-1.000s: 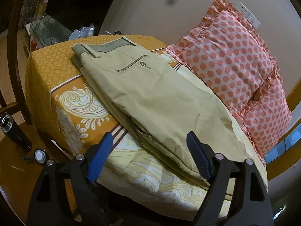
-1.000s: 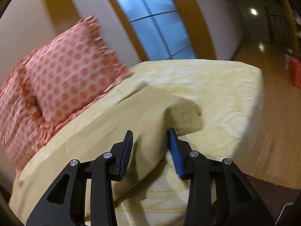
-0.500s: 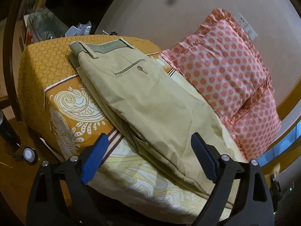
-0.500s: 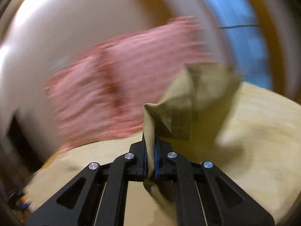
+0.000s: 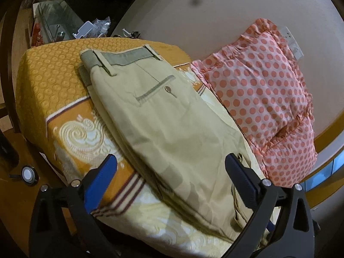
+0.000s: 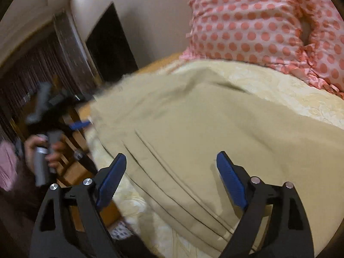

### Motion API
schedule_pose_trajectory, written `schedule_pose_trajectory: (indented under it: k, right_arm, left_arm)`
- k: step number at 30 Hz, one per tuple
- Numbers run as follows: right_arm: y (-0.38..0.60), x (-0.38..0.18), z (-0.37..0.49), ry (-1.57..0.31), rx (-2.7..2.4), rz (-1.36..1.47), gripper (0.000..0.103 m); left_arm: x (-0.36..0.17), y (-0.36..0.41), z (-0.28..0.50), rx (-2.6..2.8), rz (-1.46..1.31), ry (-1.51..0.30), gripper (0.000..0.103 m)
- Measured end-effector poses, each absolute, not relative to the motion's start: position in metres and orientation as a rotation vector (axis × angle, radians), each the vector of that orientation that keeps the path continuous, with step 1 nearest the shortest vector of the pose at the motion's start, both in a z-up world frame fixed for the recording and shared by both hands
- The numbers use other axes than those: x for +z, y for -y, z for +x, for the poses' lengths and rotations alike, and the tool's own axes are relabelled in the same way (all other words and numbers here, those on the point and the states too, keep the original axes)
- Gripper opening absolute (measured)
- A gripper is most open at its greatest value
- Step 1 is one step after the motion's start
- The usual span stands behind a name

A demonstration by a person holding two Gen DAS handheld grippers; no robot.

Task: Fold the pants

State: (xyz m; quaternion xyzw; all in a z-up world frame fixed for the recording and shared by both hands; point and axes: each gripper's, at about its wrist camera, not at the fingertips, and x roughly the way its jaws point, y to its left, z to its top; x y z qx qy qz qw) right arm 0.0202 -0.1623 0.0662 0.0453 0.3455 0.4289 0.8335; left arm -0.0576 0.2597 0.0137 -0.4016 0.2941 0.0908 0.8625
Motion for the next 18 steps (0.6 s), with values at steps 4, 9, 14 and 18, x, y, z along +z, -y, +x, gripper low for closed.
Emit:
schedule_pose_trajectory:
  k: [4,9,14,18]
  right_arm:
    - [0.207,0.075,0.030,-0.702,0.840,0.240,0.092]
    - [0.243,0.068,0.030,-0.705,0.773,0.333,0.092]
    - [0.275,0.059,0.026,-0.689,0.715,0.399,0.092]
    - [0.307,0.058,0.022,-0.649,0.632,0.447,0.092]
  left_arm:
    - [0.014,-0.274,-0.044,0.220,-0.878,-0.619,0.100]
    - [0.014,-0.297,-0.027,0.269,-0.930,-0.605,0.093]
    - [0.016,-0.306,-0.008,0.331,-0.829,-0.682,0.013]
    - [0.083,-0.235,0.010,0.288,-0.409,-0.606,0.011]
